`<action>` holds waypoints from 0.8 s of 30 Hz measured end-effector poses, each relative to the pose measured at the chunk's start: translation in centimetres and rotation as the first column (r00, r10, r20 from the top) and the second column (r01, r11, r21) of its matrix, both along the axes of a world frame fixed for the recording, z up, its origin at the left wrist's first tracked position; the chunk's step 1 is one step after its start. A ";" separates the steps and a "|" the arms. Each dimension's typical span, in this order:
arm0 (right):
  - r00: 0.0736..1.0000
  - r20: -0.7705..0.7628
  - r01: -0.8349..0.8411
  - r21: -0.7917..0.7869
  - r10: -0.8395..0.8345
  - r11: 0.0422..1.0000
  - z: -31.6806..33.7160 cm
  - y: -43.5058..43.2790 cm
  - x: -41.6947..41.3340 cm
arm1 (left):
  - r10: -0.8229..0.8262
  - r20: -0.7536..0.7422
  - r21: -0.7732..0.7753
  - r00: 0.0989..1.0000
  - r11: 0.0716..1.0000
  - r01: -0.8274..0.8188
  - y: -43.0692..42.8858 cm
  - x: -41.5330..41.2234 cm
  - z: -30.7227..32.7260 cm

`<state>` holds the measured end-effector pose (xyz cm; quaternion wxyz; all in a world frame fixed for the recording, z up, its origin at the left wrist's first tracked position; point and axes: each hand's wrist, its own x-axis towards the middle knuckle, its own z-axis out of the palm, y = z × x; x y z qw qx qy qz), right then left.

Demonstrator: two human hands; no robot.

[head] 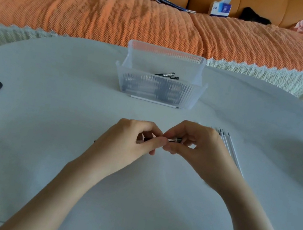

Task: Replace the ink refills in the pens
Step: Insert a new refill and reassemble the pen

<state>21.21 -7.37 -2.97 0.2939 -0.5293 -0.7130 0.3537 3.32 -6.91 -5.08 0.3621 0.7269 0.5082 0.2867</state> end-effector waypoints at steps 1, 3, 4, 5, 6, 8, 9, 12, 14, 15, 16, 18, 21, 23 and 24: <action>1.000 0.002 -0.005 0.008 0.005 1.000 0.0 0.0 -0.1 | 0.010 0.000 -0.006 1.000 1.000 -0.010 0.0 0.0 0.0; 1.000 0.007 -0.013 0.022 0.013 1.000 -0.1 -0.1 -0.2 | 0.026 0.008 -0.016 1.000 1.000 -0.026 0.0 0.0 -0.1; 1.000 0.004 -0.013 0.024 0.013 1.000 -0.1 -0.1 -0.2 | 0.039 0.011 -0.021 0.999 0.999 -0.039 0.0 0.0 -0.1; 1.000 0.000 -0.011 0.024 0.011 1.000 -0.1 -0.1 -0.3 | 0.051 0.015 -0.027 0.999 0.998 -0.051 0.0 0.0 0.0; 1.000 -0.004 -0.009 0.024 0.009 1.000 -0.1 -0.1 -0.3 | 0.060 0.017 -0.032 0.998 0.998 -0.059 0.1 0.0 0.0; 1.000 -0.014 -0.009 0.024 0.009 1.000 -0.1 -0.1 -0.4 | 0.073 0.014 -0.042 0.997 0.997 -0.072 0.1 0.0 0.2; 1.000 -0.017 -0.011 0.025 0.012 1.000 -0.1 -0.1 -0.5 | 0.078 0.007 -0.044 0.997 0.996 -0.077 0.1 0.0 0.2; 1.000 -0.025 -0.008 0.042 0.009 0.999 -0.1 -0.2 -0.6 | 0.080 -0.050 -0.032 0.996 0.996 -0.082 0.1 -0.1 0.5; 1.000 -0.027 -0.005 0.048 0.006 0.999 0.0 -0.1 -0.5 | 0.078 -0.110 -0.002 0.991 0.997 -0.079 0.0 -0.2 0.6; 1.000 -0.029 -0.008 0.042 0.009 0.999 0.1 -0.1 -0.5 | 0.079 -0.139 0.016 0.987 0.997 -0.078 0.0 -0.2 0.6; 1.000 -0.028 -0.012 0.029 0.013 1.000 0.1 -0.1 -0.4 | 0.078 -0.158 0.028 0.984 0.997 -0.075 0.0 -0.3 0.6; 1.000 -0.002 -0.014 0.000 0.014 1.000 0.0 -0.1 -0.3 | 0.057 -0.170 0.018 0.984 0.998 -0.055 0.0 -0.3 0.3; 0.996 0.088 0.029 0.021 -0.031 0.999 -0.5 0.0 0.1 | 0.057 -0.181 0.013 0.982 0.998 -0.056 0.3 -0.9 0.1; 0.989 0.134 0.055 0.048 -0.061 0.997 -0.6 0.1 0.5 | 0.064 -0.161 0.007 0.985 0.998 -0.064 0.7 -1.6 0.2; 0.985 0.162 0.049 0.060 -0.058 0.997 -0.7 0.1 0.6 | 0.063 -0.148 0.004 0.987 0.998 -0.064 0.9 -2.0 0.3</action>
